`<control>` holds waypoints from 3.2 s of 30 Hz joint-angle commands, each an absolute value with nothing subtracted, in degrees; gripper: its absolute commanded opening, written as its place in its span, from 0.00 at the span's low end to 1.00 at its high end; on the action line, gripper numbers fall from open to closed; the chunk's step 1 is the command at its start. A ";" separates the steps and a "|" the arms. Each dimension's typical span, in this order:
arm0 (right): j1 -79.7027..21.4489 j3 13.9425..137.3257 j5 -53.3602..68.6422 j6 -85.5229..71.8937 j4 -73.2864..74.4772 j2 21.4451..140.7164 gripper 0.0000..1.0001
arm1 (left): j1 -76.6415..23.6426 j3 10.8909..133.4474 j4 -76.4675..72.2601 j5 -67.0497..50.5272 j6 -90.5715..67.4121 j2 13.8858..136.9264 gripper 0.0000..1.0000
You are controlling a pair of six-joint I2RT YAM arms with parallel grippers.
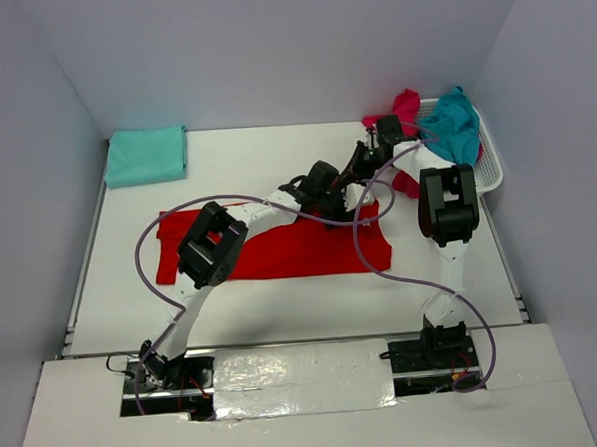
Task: Fold and stack the t-shirts
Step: Fold the other side of the tshirt into a rectangle
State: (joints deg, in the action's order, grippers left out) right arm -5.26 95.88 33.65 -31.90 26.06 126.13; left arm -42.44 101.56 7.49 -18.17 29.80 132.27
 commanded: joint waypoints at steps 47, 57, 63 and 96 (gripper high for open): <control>-3.95 61.80 25.31 -21.44 33.84 91.59 0.00 | -33.49 100.64 46.66 -43.94 51.58 116.46 0.00; -8.52 51.69 25.40 -23.81 32.17 88.16 0.00 | -34.01 96.16 52.29 -46.23 61.34 117.33 0.00; -9.49 48.00 24.08 -24.52 31.73 86.93 0.00 | -34.45 94.49 54.31 -44.30 65.47 117.86 0.00; -8.35 38.32 8.00 -34.54 28.57 77.86 0.73 | 10.88 82.45 25.35 -8.97 24.53 106.61 0.46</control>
State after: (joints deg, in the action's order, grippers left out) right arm -8.84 39.13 9.41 -32.93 32.23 75.42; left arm 9.45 86.35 34.57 -17.85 32.14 105.69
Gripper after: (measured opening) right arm 0.755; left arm 0.393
